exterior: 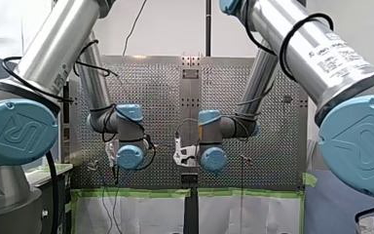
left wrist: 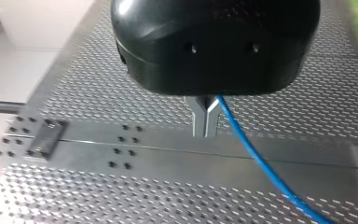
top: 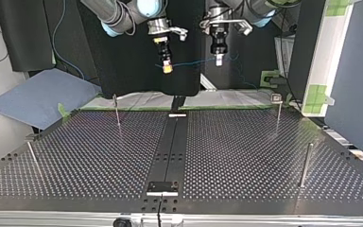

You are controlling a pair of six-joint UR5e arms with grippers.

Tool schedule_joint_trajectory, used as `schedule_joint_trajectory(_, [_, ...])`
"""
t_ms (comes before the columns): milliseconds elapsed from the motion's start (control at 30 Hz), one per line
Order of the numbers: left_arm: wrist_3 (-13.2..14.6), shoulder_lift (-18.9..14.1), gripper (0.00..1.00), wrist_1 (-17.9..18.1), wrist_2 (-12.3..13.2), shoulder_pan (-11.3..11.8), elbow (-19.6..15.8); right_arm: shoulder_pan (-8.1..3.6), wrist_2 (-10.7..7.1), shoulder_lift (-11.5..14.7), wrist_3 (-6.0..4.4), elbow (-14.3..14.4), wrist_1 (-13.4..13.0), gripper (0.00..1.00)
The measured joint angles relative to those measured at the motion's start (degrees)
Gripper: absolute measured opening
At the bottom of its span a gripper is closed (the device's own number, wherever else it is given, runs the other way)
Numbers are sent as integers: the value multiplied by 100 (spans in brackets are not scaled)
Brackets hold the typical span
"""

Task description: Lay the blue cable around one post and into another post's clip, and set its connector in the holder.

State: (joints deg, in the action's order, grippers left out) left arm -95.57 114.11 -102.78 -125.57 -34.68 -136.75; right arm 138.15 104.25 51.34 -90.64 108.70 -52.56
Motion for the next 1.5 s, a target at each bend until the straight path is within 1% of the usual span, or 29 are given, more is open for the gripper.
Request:
schedule_joint_trajectory(33, [-35,-66,0,-57,16,-2,64,-9,-24,57,-66,-64,19,10])
schedule_joint_trajectory(133, [-149,-239,0,-224,41,6,231,-27,-77,216,-189,-179,57,10])
schedule_joint_trajectory(233, [-243,-421,0,-403,56,27,324,-43,-97,391,-240,-251,143,10])
schedule_joint_trajectory(333, [-313,-614,0,-596,60,57,358,-60,-95,572,-261,-301,279,10])
schedule_joint_trajectory(467, [-354,-842,0,-824,34,102,437,-87,-98,808,-286,-323,373,10])
schedule_joint_trajectory(633, [-480,-1142,0,-1125,-147,198,625,-136,-110,1133,-309,-332,426,10])
schedule_joint_trajectory(700, [-522,-1251,0,-1242,-179,232,677,-163,-116,1239,-311,-331,463,10])
schedule_joint_trajectory(800, [-588,-1363,0,-1424,-201,297,733,-209,-162,1428,-314,-333,528,10])
schedule_joint_trajectory(967, [-707,-1430,0,-1711,-163,500,781,-286,-304,1754,-315,-405,673,10])
schedule_joint_trajectory(1067, [-808,-1519,0,-1871,-69,651,783,-323,-366,1851,-316,-475,756,10])
schedule_joint_trajectory(1200, [-938,-1710,0,-2086,123,863,783,-369,-442,1882,-317,-543,792,10])
schedule_joint_trajectory(1300, [-1007,-1867,0,-2247,280,1024,784,-401,-531,1886,-325,-614,836,10])
schedule_joint_trajectory(1433, [-1073,-2115,0,-2498,482,1273,784,-420,-630,1886,-325,-747,996,10])
schedule_joint_trajectory(1500, [-1104,-2222,0,-2603,521,1380,784,-422,-675,1889,-316,-804,1070,10])
